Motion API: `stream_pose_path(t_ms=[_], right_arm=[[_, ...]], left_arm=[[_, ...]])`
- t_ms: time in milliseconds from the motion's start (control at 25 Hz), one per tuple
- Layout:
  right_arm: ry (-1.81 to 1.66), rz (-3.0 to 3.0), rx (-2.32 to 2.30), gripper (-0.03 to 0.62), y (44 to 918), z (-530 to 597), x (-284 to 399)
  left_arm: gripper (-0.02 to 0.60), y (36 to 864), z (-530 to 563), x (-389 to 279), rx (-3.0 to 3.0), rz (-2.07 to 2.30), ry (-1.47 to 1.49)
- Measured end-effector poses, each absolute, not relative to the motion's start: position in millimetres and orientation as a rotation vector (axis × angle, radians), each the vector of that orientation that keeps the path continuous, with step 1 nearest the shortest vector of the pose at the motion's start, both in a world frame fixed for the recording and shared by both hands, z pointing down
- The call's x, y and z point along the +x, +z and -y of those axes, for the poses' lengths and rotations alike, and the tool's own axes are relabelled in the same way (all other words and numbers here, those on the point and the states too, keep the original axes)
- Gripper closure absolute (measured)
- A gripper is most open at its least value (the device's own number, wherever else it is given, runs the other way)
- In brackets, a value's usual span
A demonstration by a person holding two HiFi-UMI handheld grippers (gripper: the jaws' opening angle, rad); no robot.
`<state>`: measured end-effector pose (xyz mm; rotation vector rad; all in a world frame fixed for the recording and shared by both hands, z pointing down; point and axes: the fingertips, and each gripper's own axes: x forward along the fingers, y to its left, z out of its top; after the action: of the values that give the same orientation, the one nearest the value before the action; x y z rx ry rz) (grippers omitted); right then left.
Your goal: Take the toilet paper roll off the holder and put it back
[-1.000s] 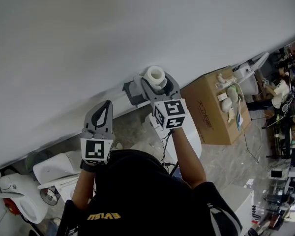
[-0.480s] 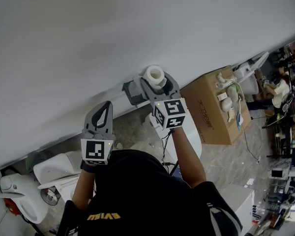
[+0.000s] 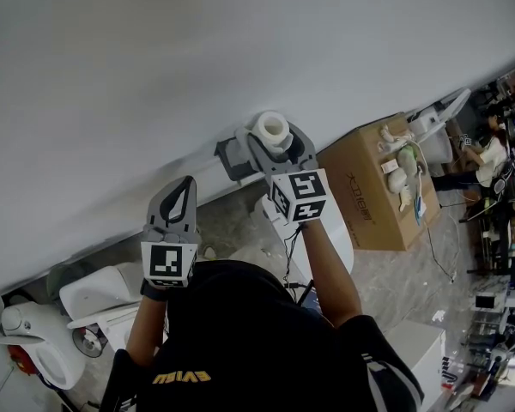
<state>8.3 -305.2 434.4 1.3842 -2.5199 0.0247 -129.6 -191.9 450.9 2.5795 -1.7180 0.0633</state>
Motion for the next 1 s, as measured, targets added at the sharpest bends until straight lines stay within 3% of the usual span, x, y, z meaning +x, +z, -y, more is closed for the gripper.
stream_pose_path(t_ms=[1000], right_arm=[[-0.097,2.576,1.372,0.301,337,278,32]], left_arm=[[0.571,443,195,-111,2.649,1.655,0.051]])
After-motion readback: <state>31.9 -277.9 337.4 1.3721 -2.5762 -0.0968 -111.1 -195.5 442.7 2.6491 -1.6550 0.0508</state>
